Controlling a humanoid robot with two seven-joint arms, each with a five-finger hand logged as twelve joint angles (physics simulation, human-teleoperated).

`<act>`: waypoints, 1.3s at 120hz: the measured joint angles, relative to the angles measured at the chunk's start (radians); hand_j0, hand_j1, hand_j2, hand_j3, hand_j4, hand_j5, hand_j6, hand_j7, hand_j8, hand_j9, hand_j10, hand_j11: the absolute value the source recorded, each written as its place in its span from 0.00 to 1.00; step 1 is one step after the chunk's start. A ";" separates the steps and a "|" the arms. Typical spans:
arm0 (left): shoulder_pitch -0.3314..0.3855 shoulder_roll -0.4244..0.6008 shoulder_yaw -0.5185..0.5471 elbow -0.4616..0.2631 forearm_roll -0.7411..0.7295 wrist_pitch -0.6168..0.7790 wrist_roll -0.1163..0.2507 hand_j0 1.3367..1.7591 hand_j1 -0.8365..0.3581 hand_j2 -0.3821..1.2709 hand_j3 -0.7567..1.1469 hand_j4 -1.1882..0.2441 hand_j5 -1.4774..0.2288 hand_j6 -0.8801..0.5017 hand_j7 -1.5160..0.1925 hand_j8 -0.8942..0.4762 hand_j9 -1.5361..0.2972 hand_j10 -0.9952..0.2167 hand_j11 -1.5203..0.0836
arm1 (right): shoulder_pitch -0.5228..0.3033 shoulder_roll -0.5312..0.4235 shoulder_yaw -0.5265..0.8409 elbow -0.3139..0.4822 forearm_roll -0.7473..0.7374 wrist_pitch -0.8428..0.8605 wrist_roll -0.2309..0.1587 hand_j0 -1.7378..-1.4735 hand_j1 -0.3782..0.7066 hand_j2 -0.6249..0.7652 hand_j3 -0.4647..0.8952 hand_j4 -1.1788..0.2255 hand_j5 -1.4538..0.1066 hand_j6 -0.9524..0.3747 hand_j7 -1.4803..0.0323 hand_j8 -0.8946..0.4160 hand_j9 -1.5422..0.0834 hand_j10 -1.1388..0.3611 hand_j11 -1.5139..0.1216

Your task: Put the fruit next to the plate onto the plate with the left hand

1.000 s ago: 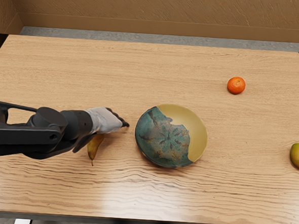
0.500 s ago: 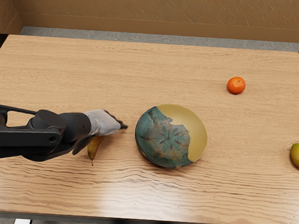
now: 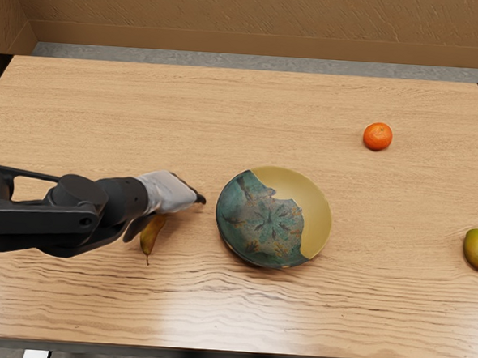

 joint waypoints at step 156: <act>-0.025 0.030 0.002 -0.021 0.007 -0.003 0.000 0.76 0.71 0.27 0.40 0.63 0.65 0.43 0.68 0.45 0.64 0.59 0.72 | 0.006 0.000 0.000 -0.004 0.000 0.000 0.000 0.30 0.06 0.45 0.34 0.82 0.91 0.70 0.96 0.66 0.93 0.74 0.90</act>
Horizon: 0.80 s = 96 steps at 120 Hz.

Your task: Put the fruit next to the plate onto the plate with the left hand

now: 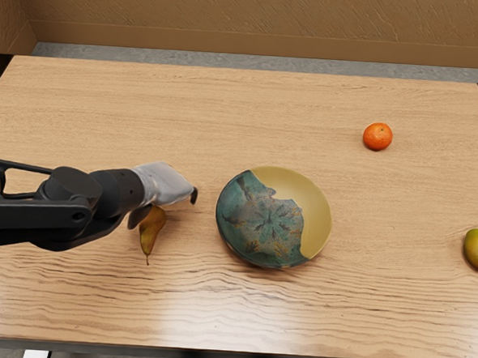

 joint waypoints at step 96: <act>0.002 0.003 -0.001 -0.012 -0.005 -0.008 0.000 0.76 0.59 0.29 0.40 0.55 0.56 0.35 0.58 0.36 0.55 0.49 0.62 | 0.001 0.000 0.000 -0.001 0.000 0.000 0.000 0.30 0.06 0.45 0.34 0.82 0.91 0.70 0.96 0.66 0.93 0.74 0.90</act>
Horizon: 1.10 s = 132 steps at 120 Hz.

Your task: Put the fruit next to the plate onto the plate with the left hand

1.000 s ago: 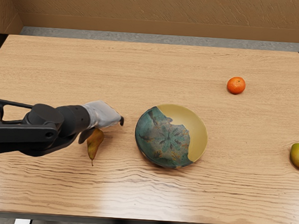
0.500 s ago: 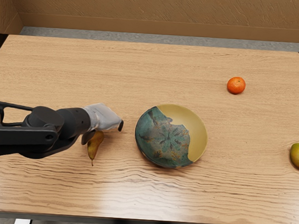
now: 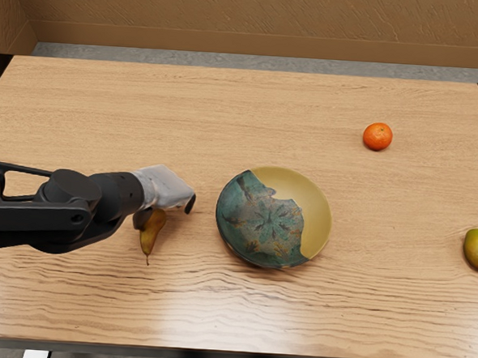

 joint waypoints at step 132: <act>0.005 0.003 0.000 -0.004 -0.018 -0.012 0.001 0.76 0.37 0.57 0.40 0.43 0.44 0.23 0.46 0.25 0.44 0.34 0.50 | 0.000 0.000 0.000 -0.003 0.000 0.000 0.000 0.30 0.06 0.45 0.34 0.82 0.91 0.70 0.96 0.66 0.93 0.74 0.90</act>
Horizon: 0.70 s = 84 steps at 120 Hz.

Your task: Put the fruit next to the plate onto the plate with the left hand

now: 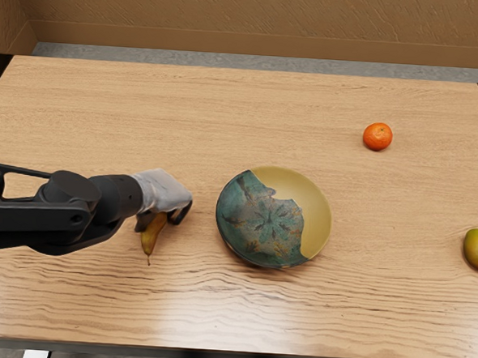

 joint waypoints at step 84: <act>-0.001 0.011 -0.004 0.000 -0.056 -0.028 -0.002 0.76 0.44 0.61 0.40 0.32 0.32 0.17 0.33 0.22 0.32 0.23 0.35 | 0.000 0.000 0.000 0.000 0.000 0.000 0.000 0.30 0.06 0.45 0.34 0.82 0.91 0.70 0.96 0.66 0.93 0.74 0.90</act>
